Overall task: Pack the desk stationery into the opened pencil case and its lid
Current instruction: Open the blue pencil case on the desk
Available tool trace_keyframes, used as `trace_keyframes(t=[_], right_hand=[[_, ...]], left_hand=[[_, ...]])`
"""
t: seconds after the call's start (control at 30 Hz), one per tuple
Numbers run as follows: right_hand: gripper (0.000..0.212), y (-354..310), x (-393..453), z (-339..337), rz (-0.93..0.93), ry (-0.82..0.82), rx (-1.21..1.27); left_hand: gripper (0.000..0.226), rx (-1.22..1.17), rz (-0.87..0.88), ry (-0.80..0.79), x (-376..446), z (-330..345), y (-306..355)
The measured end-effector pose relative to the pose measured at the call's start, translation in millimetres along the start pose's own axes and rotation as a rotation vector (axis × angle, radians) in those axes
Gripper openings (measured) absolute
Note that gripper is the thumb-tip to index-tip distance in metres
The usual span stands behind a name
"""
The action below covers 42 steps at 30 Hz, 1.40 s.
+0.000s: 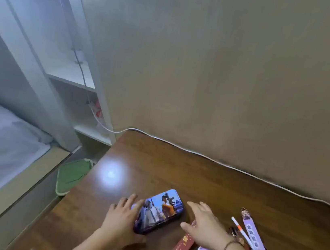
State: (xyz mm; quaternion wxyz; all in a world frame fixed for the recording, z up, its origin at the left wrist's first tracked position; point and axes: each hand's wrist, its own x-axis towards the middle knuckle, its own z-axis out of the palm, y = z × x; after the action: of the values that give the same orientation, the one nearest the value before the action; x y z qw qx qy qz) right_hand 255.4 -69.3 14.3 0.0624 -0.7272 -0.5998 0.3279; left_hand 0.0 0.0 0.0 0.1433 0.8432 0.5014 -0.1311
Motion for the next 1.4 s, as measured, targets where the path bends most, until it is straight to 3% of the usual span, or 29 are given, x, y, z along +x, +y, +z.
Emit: trace_keyframes(t=[0.07, 0.2, 0.4, 0.47, 0.6, 0.67, 0.8, 0.9, 1.0, 1.13, 1.27, 1.4], right_hand=[[0.084, -3.6, 4.5, 11.7, 0.054, -0.067, 0.011], [0.092, -5.4, 5.7, 25.4, 0.128, -0.094, 0.064], [0.102, 9.3, 14.7, 34.1, 0.179, -0.110, 0.133], [0.088, 10.3, 10.9, 31.6, 0.166, -0.051, 0.149], [0.044, 20.8, 1.1, 26.0, 0.118, 0.277, 0.160], [0.037, 26.8, -2.9, 25.0, 0.132, 0.296, 0.108], [0.029, 20.3, 2.5, 23.8, 0.098, 0.272, 0.028], [0.024, 6.6, 18.9, 26.4, 0.121, 0.248, 0.030], [0.023, -5.1, 40.4, 28.5, 0.156, 0.231, 0.066], [0.019, -16.7, 67.9, 26.4, 0.234, 0.238, 0.092], [0.002, -23.5, 84.4, 28.4, 0.281, 0.225, 0.098], [0.015, -24.5, 90.0, 33.0, 0.338, 0.200, 0.094]], left_hand=[[0.112, 0.021, -0.019, -0.024, 2.3, 9.0, -0.8], [0.098, 0.048, 0.026, 0.016, 11.2, 19.4, -10.7], [0.106, -0.152, 0.085, -0.002, 20.8, 14.1, -28.3], [0.104, -0.244, 0.101, -0.028, 23.4, 8.8, -37.6], [0.081, -0.583, 0.067, -0.095, 29.1, -3.8, -59.7], [0.065, -0.824, 0.010, -0.097, 32.0, -8.2, -68.0], [0.047, -1.082, -0.225, 0.143, 38.6, -4.7, -74.4], [0.067, -1.070, -0.351, 0.232, 38.4, 6.7, -69.5], [0.077, -1.023, -0.345, 0.284, 34.9, 19.2, -63.9], [0.054, -0.622, -0.288, 0.420, 27.3, 40.3, -59.2], [0.016, -0.490, -0.154, 0.340, 21.8, 47.5, -51.3], [0.009, -0.461, -0.125, 0.372, 28.1, 44.5, -55.1]])
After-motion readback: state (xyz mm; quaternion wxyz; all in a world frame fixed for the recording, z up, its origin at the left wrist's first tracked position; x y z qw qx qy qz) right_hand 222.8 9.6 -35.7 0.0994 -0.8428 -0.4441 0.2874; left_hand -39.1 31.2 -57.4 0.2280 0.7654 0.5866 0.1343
